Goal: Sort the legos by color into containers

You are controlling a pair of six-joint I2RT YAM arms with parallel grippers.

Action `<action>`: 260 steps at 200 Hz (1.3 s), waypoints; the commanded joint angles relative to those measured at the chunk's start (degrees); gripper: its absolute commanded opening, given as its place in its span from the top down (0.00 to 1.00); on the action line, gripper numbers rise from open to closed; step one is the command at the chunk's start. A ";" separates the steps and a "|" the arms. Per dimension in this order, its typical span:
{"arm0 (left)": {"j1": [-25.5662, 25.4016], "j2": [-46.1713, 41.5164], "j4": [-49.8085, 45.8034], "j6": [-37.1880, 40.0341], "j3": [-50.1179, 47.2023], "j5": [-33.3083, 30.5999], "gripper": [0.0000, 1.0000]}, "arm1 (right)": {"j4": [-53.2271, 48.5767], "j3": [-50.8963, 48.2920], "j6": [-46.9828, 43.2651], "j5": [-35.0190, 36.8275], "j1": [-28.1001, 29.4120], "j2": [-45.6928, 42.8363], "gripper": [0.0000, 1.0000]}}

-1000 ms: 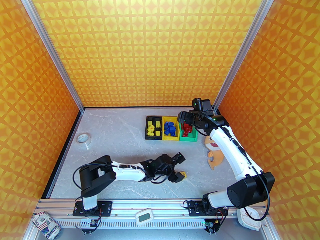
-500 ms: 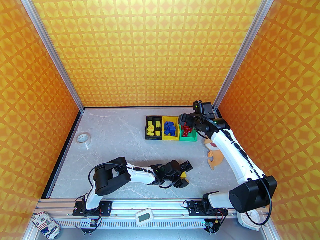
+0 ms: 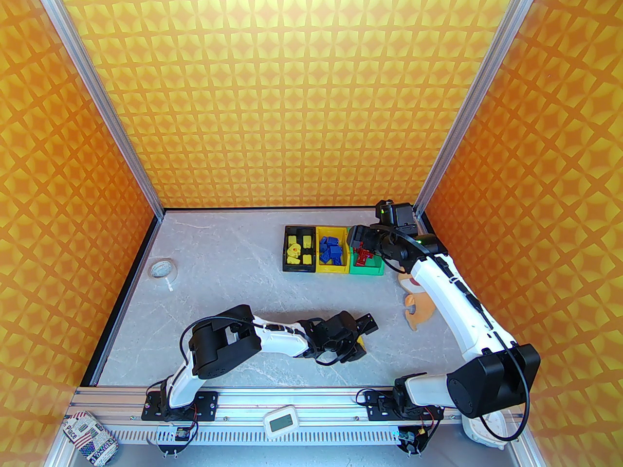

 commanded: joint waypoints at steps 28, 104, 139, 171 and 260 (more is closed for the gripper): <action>-0.18 -0.21 -4.64 0.12 1.35 -1.28 0.78 | 1.11 -1.55 -0.97 -0.29 -0.44 -2.78 0.13; 5.71 -12.18 -16.72 -0.23 4.35 -1.50 0.82 | 3.82 -6.63 -1.13 -0.95 -1.20 -5.54 0.13; 11.30 -15.01 -25.09 0.52 9.74 -1.48 0.81 | 5.73 -8.46 -1.21 -2.66 -3.06 -7.56 0.13; 18.33 -13.40 -29.72 -0.79 15.01 -1.57 0.81 | 5.26 -8.96 -2.35 -2.24 -4.09 -9.94 0.12; 32.32 4.07 -38.44 -3.65 39.86 -1.39 0.81 | 9.73 -14.11 0.29 -10.50 -4.66 -10.80 0.13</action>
